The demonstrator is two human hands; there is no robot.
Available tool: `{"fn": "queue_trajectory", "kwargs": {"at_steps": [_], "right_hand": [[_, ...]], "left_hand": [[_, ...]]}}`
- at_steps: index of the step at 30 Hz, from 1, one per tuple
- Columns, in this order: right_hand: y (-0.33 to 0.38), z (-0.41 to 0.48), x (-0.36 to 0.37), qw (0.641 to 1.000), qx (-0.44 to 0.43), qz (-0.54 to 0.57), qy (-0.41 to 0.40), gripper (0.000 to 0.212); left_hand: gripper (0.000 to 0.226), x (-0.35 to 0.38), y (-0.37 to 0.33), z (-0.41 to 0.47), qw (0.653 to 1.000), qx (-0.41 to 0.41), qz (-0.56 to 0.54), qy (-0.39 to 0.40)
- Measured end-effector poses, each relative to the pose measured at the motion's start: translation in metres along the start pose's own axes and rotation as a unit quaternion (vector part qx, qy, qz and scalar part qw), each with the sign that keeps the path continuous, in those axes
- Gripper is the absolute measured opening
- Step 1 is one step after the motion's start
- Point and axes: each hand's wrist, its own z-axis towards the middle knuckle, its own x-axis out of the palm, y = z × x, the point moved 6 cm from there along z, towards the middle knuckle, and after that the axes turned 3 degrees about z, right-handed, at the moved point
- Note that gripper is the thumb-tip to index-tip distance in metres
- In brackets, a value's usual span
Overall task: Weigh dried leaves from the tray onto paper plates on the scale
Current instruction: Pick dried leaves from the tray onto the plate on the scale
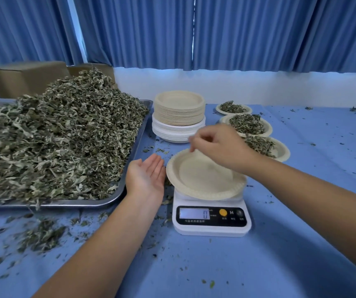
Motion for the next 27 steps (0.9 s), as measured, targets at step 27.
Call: {"fn": "queue_trajectory", "kwargs": {"at_steps": [27], "right_hand": [[0.064, 0.098, 0.218, 0.870, -0.106, -0.238, 0.419, 0.070]], "left_hand": [[0.035, 0.004, -0.008, 0.005, 0.983, -0.072, -0.166, -0.016]]}}
